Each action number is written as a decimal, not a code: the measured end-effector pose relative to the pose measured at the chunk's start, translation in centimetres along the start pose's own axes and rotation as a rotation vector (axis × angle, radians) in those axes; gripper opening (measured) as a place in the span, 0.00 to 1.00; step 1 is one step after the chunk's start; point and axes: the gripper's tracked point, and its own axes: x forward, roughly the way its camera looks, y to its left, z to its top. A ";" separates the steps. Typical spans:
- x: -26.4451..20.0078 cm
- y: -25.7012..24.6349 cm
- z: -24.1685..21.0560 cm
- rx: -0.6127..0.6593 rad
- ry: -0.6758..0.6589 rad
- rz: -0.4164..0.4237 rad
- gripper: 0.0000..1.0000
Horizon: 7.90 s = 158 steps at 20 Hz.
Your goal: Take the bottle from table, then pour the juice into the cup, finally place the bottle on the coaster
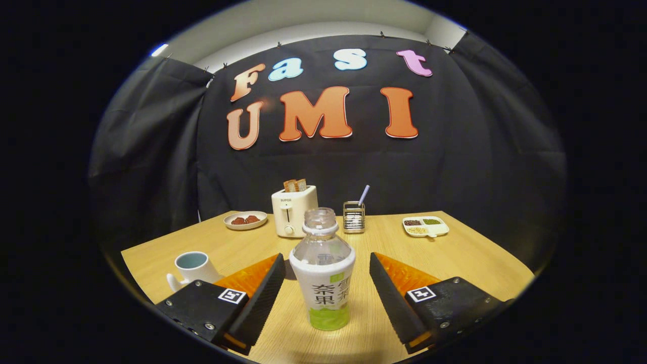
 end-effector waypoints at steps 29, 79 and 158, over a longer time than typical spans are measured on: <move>3.9 3.2 0.1 -0.423 0.058 -0.078 0.58; 6.0 12.6 3.4 -1.720 -0.196 -0.167 0.58; 5.8 16.5 8.5 -2.172 -0.491 -0.210 0.57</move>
